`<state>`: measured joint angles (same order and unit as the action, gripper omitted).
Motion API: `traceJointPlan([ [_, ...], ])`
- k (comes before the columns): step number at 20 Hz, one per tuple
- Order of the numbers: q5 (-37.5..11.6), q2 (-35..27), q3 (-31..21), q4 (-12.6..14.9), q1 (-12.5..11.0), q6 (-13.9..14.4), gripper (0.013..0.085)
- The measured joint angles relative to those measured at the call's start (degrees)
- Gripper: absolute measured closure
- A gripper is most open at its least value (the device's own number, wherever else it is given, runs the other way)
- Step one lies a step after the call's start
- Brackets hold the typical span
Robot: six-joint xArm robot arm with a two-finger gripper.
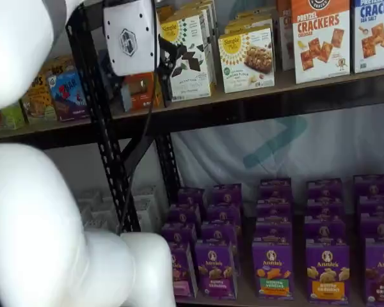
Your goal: Pick up the purple box with a pink patch in the middle, on the bottom shelf, the first box from the left
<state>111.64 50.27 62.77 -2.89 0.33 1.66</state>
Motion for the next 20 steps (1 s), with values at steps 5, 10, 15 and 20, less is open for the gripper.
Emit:
traceJointPlan([
  [5,-2.87,1.87,-3.59,1.93,2.38,1.66,0.013],
  [10,-6.11,3.61,-8.27,1.21,3.05,2.55,0.013],
  [15,-9.32,4.87,-13.35,-0.15,3.63,3.4,0.013],
  [20,-13.93,6.8,-19.55,-0.09,5.41,4.99,0.013],
])
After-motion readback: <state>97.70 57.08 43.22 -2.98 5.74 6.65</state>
